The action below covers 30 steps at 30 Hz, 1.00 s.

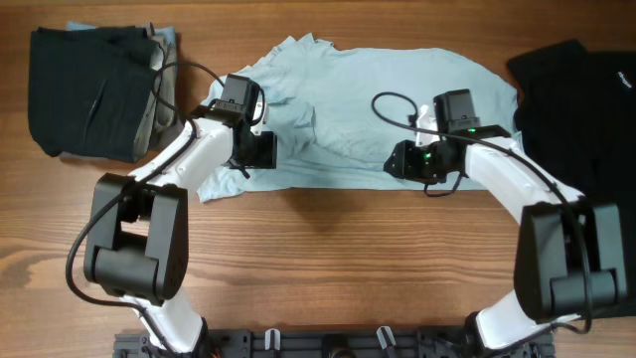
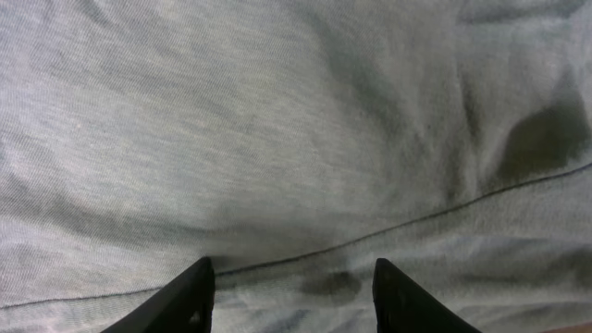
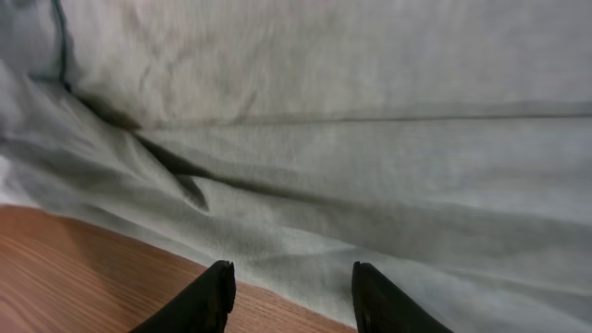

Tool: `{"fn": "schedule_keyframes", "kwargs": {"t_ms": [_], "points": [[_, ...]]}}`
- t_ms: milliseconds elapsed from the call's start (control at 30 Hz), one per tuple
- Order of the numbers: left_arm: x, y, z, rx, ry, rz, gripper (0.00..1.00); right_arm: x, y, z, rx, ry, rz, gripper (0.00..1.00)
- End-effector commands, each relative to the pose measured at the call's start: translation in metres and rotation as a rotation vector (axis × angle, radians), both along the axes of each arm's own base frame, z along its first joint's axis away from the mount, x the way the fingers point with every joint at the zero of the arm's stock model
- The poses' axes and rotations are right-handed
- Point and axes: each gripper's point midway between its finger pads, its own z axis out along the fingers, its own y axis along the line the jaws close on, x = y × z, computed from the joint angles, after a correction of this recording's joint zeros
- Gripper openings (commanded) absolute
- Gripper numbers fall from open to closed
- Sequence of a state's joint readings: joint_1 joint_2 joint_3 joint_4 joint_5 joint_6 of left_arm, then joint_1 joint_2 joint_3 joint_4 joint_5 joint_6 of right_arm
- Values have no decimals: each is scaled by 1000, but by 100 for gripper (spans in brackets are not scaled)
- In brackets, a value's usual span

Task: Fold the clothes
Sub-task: 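Move the right gripper inward over the shirt's center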

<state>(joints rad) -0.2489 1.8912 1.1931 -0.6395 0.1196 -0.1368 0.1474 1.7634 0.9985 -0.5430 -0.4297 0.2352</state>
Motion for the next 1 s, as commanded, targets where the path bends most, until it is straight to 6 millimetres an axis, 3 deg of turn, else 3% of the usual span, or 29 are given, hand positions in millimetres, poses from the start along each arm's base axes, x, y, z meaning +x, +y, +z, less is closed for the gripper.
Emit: {"fn": "schedule_keyframes", "kwargs": {"t_ms": [0, 100, 200, 267, 400, 467, 633, 833, 967], "points": [[0, 3, -4, 6, 7, 12, 55, 1, 10, -1, 1, -43, 103, 47], [0, 3, -4, 6, 5, 12, 55, 0, 10, -2, -7, -49, 118, 45], [1, 3, -4, 5, 4, 12, 55, 3, 10, -1, -8, -61, 117, 29], [1, 3, -4, 5, 4, 12, 55, 2, 10, -1, -8, -56, 117, 27], [1, 3, -4, 5, 3, 12, 55, 2, 10, -1, -13, -69, 138, 55], [1, 3, -4, 5, 3, 12, 55, 6, 10, -1, -15, -85, 137, 62], [2, 2, -3, 3, -3, 12, 55, 23, 11, 4, -40, -201, 210, 61], [2, 2, -3, 3, -3, 12, 55, 18, 12, 3, -40, -197, 240, 49], [2, 2, -3, 3, -4, 12, 55, 5, 14, -3, -40, -152, 249, 49]]}}
